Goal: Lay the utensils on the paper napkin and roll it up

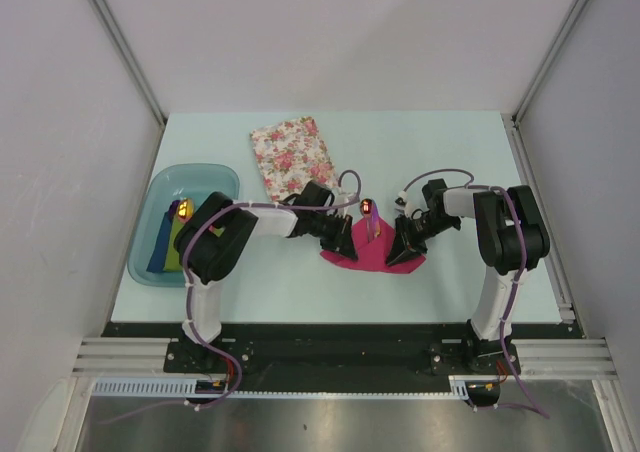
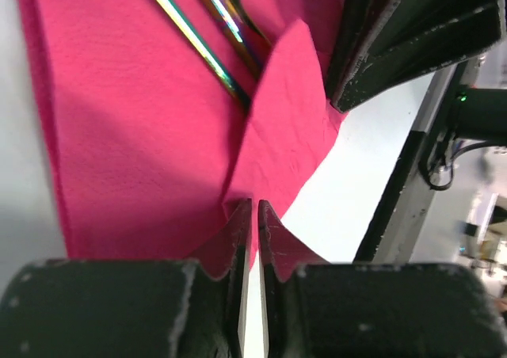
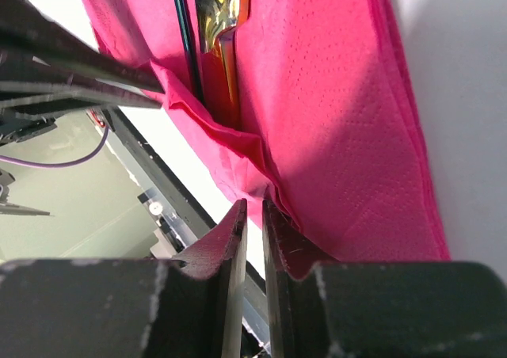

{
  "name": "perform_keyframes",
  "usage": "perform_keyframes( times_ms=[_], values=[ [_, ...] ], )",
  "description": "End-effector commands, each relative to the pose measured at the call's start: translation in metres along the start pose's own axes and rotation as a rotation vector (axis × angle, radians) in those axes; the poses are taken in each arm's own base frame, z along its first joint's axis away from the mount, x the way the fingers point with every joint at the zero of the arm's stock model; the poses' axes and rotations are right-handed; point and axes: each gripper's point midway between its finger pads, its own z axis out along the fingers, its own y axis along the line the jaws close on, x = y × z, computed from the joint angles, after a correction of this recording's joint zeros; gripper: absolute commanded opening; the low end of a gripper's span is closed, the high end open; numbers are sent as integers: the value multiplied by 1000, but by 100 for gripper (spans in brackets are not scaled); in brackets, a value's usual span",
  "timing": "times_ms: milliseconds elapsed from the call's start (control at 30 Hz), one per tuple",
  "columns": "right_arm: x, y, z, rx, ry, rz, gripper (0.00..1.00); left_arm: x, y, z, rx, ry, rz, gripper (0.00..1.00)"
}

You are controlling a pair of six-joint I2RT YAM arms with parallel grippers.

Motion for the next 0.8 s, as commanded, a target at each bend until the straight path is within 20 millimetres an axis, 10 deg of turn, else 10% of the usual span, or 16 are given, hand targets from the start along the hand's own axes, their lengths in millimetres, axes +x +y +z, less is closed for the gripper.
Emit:
perform_keyframes(
  times_ms=[0,433,767],
  values=[
    [-5,-4,-4,51,-32,-48,18,-1,7,2,24,-7,-50,11],
    [-18,38,-21,-3,-108,-139,16,5,11,0,14,-2,-80,9],
    [-17,12,-1,68,-62,-119,12,-13,-20,-18,95,-91,-6,18]
  ],
)
